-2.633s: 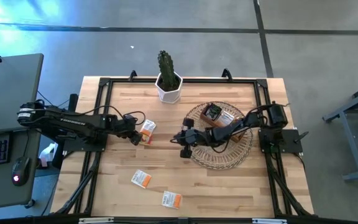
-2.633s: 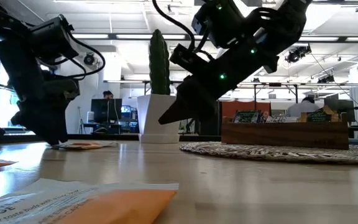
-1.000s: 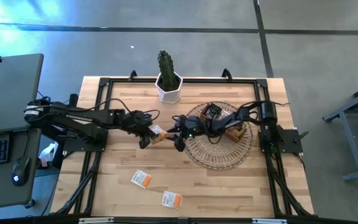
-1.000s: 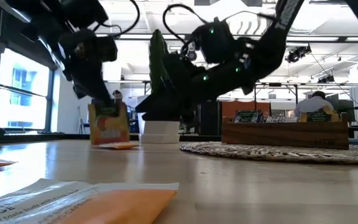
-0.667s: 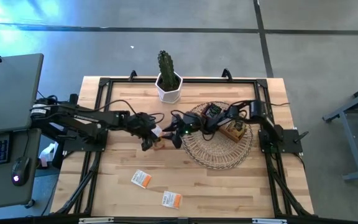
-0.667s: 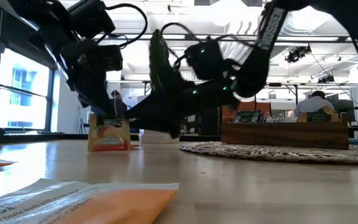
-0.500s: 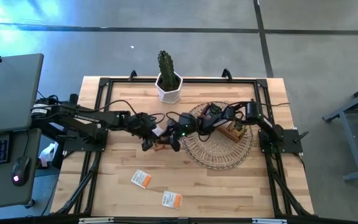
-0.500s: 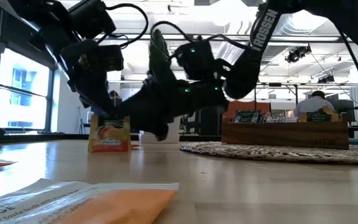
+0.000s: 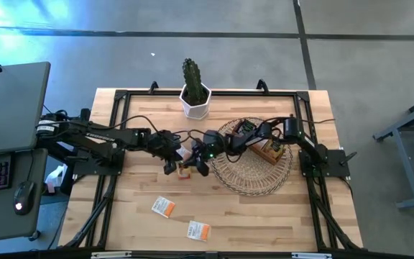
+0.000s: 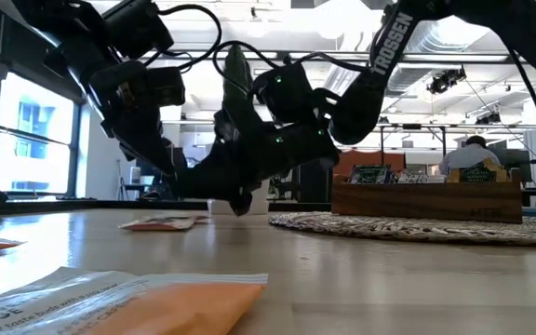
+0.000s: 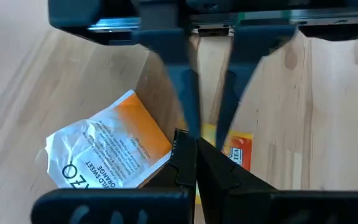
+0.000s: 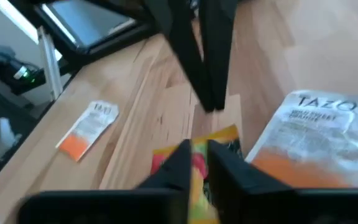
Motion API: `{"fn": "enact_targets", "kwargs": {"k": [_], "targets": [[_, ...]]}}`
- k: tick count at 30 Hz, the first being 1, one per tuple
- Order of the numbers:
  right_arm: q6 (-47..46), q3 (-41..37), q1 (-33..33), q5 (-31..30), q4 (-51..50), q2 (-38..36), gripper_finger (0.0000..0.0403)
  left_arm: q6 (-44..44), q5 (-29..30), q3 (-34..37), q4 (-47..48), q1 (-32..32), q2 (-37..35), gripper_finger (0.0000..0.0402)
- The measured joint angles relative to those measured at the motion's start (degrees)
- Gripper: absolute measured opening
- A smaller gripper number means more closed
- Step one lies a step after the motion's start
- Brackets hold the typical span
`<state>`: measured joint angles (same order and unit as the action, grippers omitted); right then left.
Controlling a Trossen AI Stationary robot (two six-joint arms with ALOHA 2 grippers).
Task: Pick & Place Tea
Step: Put the orange tea bag into the right section of the wooden organizer
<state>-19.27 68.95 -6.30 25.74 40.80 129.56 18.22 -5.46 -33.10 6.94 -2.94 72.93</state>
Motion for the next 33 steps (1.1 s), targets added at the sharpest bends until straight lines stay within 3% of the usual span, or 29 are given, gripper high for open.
{"fn": "enact_targets", "kwargs": {"k": [2, 6, 13, 18, 25, 33], "targets": [[0.4, 0.0, -0.1, 1.0, -0.7, 0.0, 0.0012, 0.0, 0.6, 0.0, 0.0, 0.0, 0.0, 0.0], [0.0, 0.0, -0.1, 1.3, -1.2, 0.0, 0.0018, 0.0, 2.5, 0.0, 0.1, 0.0, 0.0, 0.0], [5.6, 0.0, 1.1, 2.8, -1.1, -0.5, 0.0015, -6.2, -1.4, 0.0, 5.3, 0.0, 0.3, 0.0025], [9.1, 0.0, 2.3, -0.5, -5.2, -0.6, 0.006, -6.2, -1.4, 0.0, 6.4, 0.1, 1.4, 0.0096], [13.6, 0.0, 4.0, -12.3, -10.0, -0.7, 0.0145, -5.2, 0.4, 0.0, 2.7, 0.4, 7.9, 0.0189], [19.1, 0.2, 5.2, -20.6, -15.1, -1.0, 0.018, -4.2, 0.7, -0.4, -0.8, 0.3, 13.8, 0.0213]]}}
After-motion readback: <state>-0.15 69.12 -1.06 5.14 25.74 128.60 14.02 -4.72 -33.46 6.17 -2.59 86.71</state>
